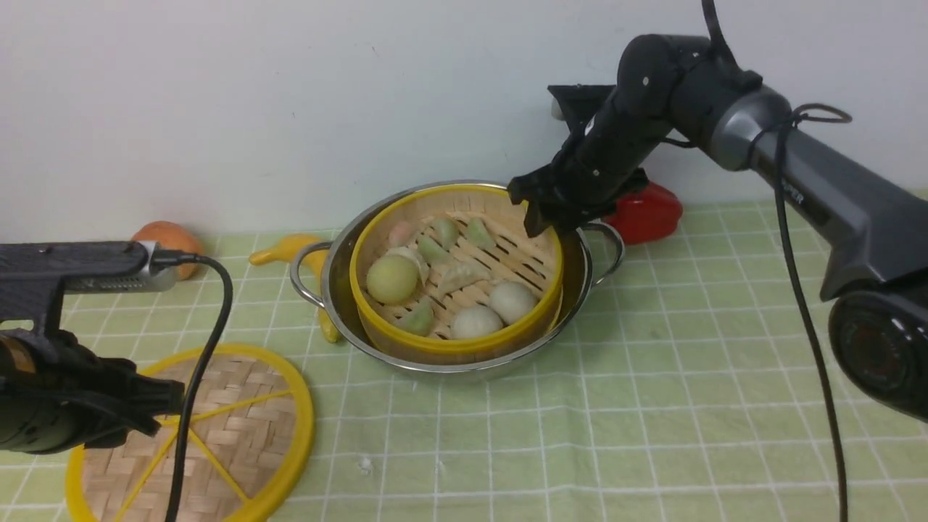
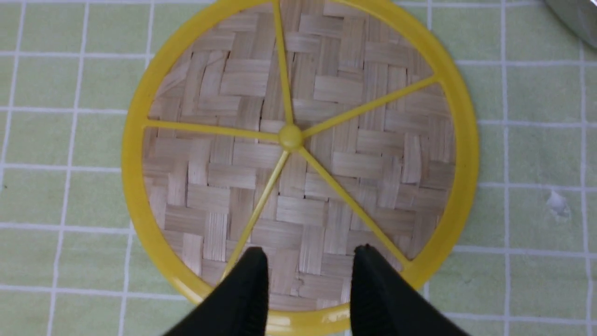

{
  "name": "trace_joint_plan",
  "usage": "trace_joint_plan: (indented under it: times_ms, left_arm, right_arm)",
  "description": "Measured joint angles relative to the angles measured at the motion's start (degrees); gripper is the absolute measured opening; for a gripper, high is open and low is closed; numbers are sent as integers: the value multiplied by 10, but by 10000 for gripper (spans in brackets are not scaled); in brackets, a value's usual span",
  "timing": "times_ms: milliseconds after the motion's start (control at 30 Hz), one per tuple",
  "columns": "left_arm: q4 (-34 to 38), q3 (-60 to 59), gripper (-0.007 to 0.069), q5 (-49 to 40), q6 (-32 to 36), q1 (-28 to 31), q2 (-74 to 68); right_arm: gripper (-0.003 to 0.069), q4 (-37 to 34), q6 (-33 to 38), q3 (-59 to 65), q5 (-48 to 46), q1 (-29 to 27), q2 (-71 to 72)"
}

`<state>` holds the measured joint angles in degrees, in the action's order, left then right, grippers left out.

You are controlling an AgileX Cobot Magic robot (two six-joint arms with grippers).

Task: Place the steamer in the pot on the green tablecloth, and put the lid on the steamer.
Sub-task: 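Place the bamboo steamer basket of food into the steel pot with the right gripper, then grasp the bamboo steamer lid lying on the table by its centre knob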

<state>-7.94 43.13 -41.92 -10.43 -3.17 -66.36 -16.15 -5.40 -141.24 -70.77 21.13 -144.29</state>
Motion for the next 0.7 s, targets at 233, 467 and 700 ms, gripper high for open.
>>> trace_joint_plan:
  times_ms: [233,467,700]
  left_arm:
    - [1,43,243,1,0,0,-75]
    - [1,90,243,1,-6,0,-167]
    - [-5,103,243,15,-34,15,-249]
  right_arm:
    - [494,93,0,1,0,-5,85]
    - [501,127,-1,77,5,-43,236]
    - [501,137,22,280,4,-82,440]
